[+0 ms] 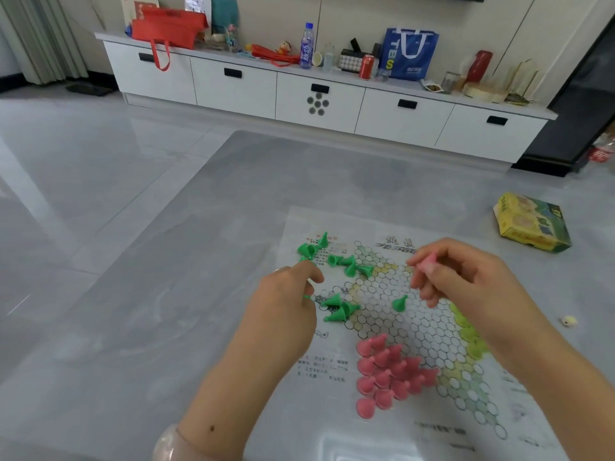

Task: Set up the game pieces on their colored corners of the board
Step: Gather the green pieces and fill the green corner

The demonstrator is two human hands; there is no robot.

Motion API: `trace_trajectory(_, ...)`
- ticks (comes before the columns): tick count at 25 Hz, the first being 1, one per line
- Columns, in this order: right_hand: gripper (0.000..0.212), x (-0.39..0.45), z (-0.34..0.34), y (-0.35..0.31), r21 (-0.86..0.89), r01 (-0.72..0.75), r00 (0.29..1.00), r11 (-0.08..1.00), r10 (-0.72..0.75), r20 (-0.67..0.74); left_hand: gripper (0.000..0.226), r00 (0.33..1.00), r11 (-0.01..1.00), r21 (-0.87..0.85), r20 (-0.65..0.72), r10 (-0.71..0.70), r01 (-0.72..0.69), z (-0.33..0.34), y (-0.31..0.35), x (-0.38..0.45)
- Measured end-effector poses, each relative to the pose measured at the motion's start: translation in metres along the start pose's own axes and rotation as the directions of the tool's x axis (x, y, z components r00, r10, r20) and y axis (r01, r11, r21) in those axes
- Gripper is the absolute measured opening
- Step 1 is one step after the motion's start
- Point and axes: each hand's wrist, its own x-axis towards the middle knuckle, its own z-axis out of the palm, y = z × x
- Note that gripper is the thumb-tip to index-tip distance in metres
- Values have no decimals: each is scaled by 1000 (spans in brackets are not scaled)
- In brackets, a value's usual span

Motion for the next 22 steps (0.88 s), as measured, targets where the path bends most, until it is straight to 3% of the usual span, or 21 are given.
trace_trajectory(7,13,-7,12,27,184,-108,993,977,116,-34,23,995,995,-13,9,96,-96,16,12,-4)
trace_trajectory(12,4,-5,18,22,139,-14,999,990,9,43,18,973,971,-138,89,211,-198,21,24,-4)
trace_trajectory(22,16,-7,19,20,189,-14,998,982,1,69,19,966,960,-115,-2,257,-256,23,27,-4)
